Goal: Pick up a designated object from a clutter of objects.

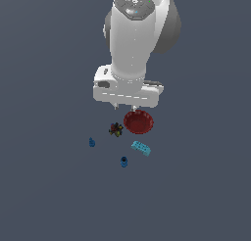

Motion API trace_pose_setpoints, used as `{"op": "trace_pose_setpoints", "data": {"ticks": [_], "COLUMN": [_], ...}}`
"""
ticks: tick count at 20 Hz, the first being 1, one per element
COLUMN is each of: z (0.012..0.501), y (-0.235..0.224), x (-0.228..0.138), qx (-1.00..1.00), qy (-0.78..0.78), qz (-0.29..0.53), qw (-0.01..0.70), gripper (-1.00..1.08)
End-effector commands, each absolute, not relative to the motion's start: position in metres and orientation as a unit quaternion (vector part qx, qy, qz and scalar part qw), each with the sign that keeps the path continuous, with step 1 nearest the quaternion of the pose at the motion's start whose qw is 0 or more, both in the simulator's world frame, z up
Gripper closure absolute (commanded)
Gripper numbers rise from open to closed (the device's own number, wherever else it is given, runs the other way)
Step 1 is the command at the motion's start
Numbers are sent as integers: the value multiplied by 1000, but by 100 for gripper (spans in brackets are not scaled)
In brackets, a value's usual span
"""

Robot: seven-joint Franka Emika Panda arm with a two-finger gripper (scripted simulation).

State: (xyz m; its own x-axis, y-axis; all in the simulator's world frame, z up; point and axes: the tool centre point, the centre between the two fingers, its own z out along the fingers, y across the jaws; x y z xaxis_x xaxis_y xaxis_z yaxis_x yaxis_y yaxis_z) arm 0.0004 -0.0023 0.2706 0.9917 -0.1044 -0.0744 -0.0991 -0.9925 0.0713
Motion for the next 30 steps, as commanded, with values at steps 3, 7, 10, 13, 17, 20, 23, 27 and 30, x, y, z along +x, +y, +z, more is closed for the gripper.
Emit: {"op": "trace_pose_setpoints", "data": {"ticks": [3, 7, 10, 13, 17, 20, 23, 27, 30], "z": [246, 221, 204, 186, 163, 146, 129, 107, 93], "y": [15, 33, 46, 59, 76, 89, 101, 118, 128], "x": [-3, -8, -12, -18, -26, -33, -41, -52, -60], "qx": [995, 992, 989, 986, 981, 978, 974, 970, 967], "qy": [-63, -73, -80, -86, -93, -97, -100, -104, -105], "qz": [-52, -61, -65, -67, -67, -65, -62, -54, -49], "qw": [61, 88, 108, 128, 154, 173, 191, 214, 227], "gripper": [-20, -20, -20, -20, -20, -20, -20, -20, -20]}}
